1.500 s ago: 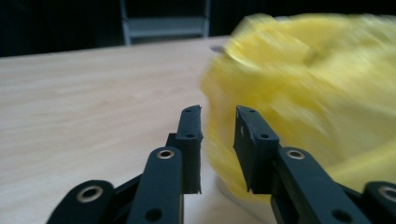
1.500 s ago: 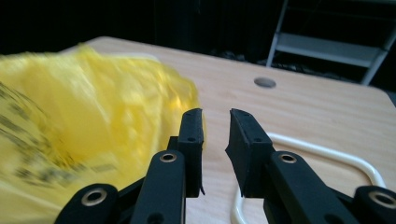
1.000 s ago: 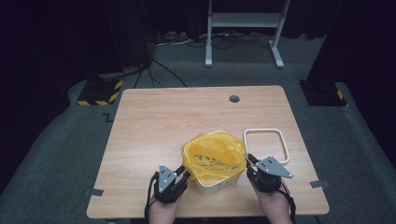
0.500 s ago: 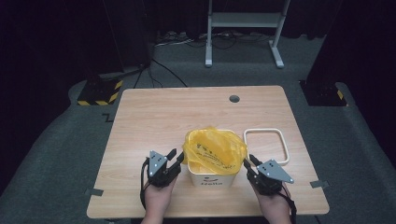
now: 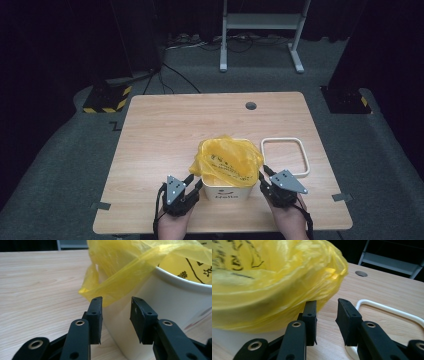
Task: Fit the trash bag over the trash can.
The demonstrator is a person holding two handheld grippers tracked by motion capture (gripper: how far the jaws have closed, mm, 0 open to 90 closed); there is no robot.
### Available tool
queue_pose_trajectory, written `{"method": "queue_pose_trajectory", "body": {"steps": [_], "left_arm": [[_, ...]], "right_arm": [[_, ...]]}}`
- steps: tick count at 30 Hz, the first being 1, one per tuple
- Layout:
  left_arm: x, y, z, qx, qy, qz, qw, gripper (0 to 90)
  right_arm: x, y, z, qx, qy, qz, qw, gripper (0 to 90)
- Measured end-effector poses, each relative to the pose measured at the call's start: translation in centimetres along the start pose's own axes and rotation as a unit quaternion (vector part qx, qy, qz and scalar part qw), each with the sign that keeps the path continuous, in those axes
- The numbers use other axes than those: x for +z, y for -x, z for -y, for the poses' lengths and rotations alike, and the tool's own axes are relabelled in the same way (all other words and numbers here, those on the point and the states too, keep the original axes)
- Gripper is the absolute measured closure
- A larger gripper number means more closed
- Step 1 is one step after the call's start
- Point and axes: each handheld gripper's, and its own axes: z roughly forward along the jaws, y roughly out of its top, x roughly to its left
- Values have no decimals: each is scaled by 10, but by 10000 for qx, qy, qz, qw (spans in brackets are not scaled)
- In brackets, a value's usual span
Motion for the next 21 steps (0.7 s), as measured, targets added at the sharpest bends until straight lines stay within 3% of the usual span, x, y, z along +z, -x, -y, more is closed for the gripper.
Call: {"method": "queue_pose_trajectory", "body": {"steps": [5, 14, 17, 21], "left_arm": [[8, -5, -4, -59, 11, 73, 10000, 643], [41, -41, -25, -182, -17, 120, 9998, 658], [36, -44, -24, -330, 69, 66, 9994, 647], [19, -41, -19, -353, 128, -104, 9992, 649]], "right_arm": [[-5, -8, 1, -81, 37, 14, 10000, 699], [-6, -24, 0, -161, 41, -46, 9999, 671], [-14, -21, -1, -142, 112, -44, 9998, 648], [-30, -13, -5, -65, 277, -52, 9996, 638]]}}
